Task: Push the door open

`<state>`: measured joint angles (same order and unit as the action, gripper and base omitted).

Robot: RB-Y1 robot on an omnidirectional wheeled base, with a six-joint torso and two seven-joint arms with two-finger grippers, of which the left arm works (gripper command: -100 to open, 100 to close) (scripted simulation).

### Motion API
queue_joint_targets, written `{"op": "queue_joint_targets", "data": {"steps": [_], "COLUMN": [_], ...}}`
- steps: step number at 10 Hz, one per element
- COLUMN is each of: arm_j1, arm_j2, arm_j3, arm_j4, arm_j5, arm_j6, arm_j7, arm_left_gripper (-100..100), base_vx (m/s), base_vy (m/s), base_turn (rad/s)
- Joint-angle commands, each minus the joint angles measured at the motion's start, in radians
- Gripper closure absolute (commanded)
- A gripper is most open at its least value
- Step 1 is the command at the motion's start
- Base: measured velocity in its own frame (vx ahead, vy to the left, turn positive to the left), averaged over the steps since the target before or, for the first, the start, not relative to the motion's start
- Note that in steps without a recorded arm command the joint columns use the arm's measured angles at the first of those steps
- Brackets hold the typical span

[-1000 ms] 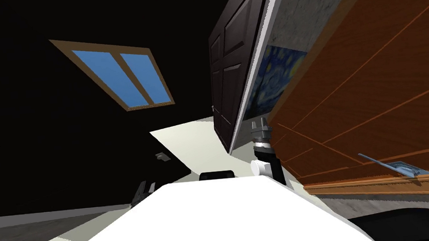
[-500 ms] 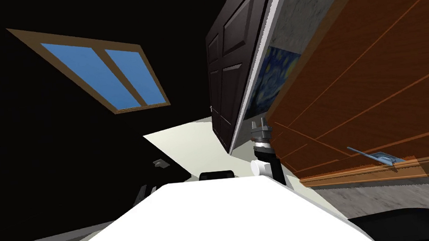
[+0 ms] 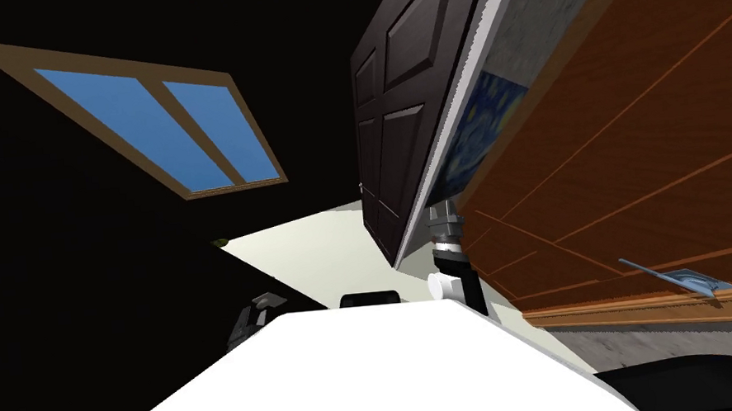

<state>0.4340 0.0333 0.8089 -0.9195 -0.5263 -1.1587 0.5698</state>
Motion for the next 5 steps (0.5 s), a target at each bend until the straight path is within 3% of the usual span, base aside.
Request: {"op": "queue_joint_targets", "data": {"steps": [1,2,3,5], "arm_j1": [-0.018,-0.010,-0.010,-0.010], "arm_j2": [-0.017,-0.009,-0.009,-0.009], "arm_j3": [-0.010,-0.005,-0.005,-0.005], "arm_j4": [0.007,0.010,0.010,0.010], "arm_j5": [0.014,0.010,0.010,0.010], "arm_j6": [0.026,0.009,0.009,0.009], "arm_j7": [-0.009,-0.007,-0.007,-0.007], "arm_left_gripper": [-100,-100,100,100], "base_vx": [0.184,0.083,-0.016,-0.026], "base_vy": [0.065,0.022,-0.007,-0.006], "base_turn": [-0.047,0.010,-0.006,-0.012]}}
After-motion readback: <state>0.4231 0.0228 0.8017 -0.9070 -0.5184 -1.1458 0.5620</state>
